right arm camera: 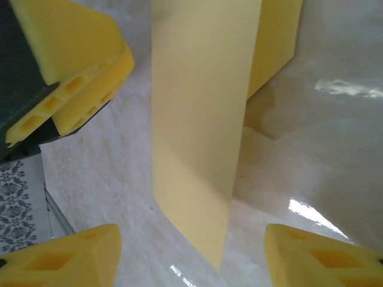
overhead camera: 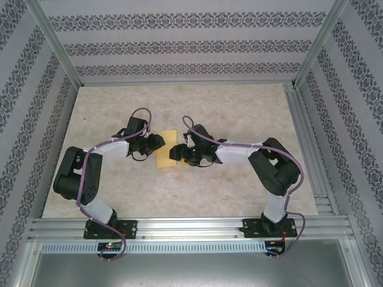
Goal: Fold a paper plane with a square sheet of paper (pick it up from the middle)
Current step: Move the paper to the center of the table.
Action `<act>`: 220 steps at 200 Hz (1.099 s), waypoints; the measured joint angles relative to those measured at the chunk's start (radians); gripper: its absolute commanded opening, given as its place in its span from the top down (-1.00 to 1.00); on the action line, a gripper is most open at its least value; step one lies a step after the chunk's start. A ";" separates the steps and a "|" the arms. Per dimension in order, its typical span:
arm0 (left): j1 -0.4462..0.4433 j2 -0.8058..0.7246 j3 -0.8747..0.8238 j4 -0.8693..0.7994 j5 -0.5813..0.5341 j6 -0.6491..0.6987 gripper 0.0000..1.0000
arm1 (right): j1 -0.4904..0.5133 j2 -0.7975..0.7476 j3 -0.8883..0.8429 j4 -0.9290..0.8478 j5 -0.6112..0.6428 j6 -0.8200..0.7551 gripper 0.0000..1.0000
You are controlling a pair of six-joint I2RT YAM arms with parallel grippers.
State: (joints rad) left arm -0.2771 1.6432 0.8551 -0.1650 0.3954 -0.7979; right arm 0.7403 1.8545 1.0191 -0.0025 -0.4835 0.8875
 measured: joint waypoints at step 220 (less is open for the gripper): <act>-0.111 0.110 0.039 0.072 0.172 0.027 0.31 | -0.082 -0.106 -0.048 -0.348 -0.095 -0.158 0.86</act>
State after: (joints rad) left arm -0.3878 1.7531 0.8936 -0.0933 0.5678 -0.7712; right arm 0.6579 1.7489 0.9714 -0.3508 -0.5781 0.7296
